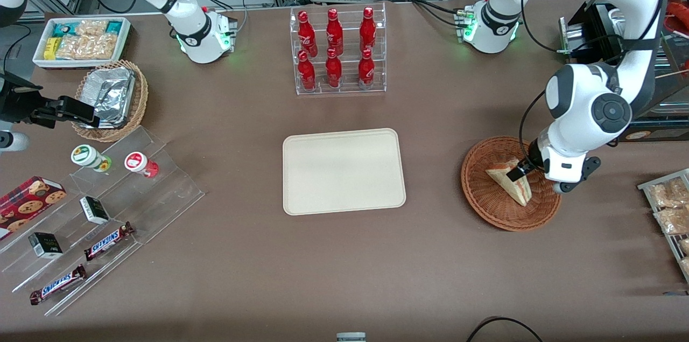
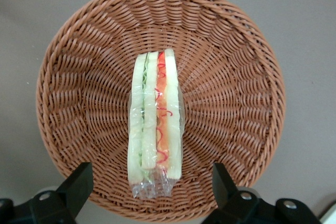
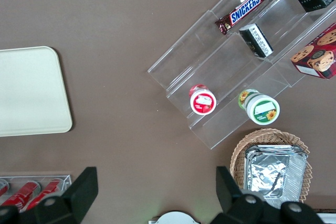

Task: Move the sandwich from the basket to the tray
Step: 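Close the left gripper on the sandwich and lift it from the basket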

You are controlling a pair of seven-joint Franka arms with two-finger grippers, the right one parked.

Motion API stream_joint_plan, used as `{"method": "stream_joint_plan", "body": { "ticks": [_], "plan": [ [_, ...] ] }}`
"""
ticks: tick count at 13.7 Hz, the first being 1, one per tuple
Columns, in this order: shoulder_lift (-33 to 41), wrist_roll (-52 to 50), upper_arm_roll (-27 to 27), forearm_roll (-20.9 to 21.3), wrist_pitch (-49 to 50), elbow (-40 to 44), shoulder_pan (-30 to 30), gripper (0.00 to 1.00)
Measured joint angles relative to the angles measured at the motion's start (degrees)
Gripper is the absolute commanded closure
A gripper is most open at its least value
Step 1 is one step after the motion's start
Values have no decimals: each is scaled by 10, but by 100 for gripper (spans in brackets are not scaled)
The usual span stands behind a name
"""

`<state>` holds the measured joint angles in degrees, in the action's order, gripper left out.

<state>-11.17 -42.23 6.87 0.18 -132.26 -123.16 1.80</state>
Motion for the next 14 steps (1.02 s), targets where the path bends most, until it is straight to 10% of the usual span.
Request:
{"method": "stream_joint_plan", "body": {
  "ticks": [6,10,14],
  "plan": [
    [-36,-25,0,0,-60,-17,0,3],
    [-62,-42,0,0,-75,-18,0,98],
    [-55,-36,0,9,-55,-18,0,100]
  ]
}}
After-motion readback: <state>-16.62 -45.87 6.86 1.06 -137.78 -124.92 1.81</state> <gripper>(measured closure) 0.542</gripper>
